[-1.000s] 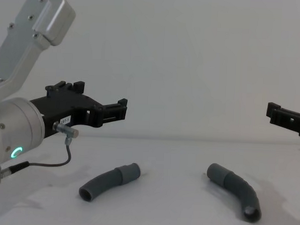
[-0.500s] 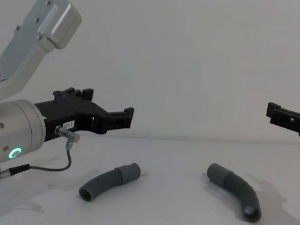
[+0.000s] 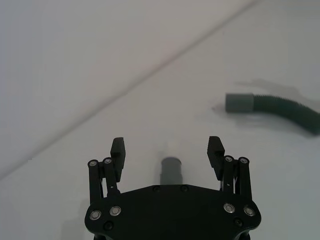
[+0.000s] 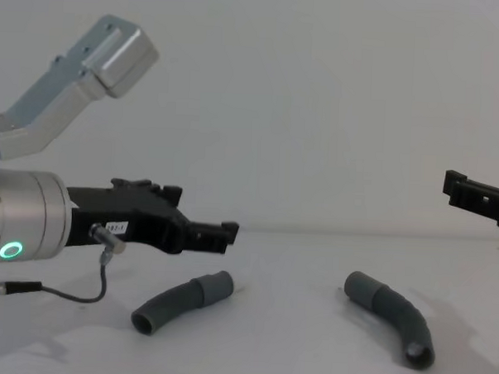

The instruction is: Use both hands to pick up one end of the pipe from the table, align the ends, and insert them.

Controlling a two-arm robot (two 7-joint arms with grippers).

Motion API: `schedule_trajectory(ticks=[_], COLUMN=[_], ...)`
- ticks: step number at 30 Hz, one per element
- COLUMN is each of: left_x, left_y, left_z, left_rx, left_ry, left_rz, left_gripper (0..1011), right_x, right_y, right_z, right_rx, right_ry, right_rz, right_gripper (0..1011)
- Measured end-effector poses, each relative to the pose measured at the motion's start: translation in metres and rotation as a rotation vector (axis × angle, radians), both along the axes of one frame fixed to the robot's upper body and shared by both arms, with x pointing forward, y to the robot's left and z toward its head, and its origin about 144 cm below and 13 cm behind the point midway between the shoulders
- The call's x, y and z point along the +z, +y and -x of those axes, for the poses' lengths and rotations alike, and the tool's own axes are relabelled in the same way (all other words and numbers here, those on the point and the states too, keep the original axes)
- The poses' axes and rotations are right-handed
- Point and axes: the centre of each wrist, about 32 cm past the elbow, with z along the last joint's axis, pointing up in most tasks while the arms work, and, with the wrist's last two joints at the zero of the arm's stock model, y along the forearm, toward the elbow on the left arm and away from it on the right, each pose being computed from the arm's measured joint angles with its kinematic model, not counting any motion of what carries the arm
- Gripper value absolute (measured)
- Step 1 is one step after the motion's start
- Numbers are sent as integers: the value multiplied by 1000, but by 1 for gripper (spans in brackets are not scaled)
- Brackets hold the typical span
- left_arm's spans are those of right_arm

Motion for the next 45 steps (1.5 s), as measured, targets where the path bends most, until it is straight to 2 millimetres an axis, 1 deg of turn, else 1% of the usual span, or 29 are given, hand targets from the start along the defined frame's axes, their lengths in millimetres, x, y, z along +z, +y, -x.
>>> schedule_trajectory(ticks=[8,20,35,45], left_x=[9,16,20,20], left_y=[8,11,9,7], left_z=[-17,-38,-47,-50], left_rx=[-79,-115,-78,-44], left_ry=[83,170,288,324], left_rz=[-50,-68,-103,-138], left_gripper=[1001,1001,1001,1001], right_x=[0,0,0,0], right_y=[0,0,0,0], right_z=[0,0,0,0], right_rx=[0,0,0,0], right_ry=[0,0,0,0], right_rz=[0,0,0,0], right_gripper=[1001,1001,1001,1001])
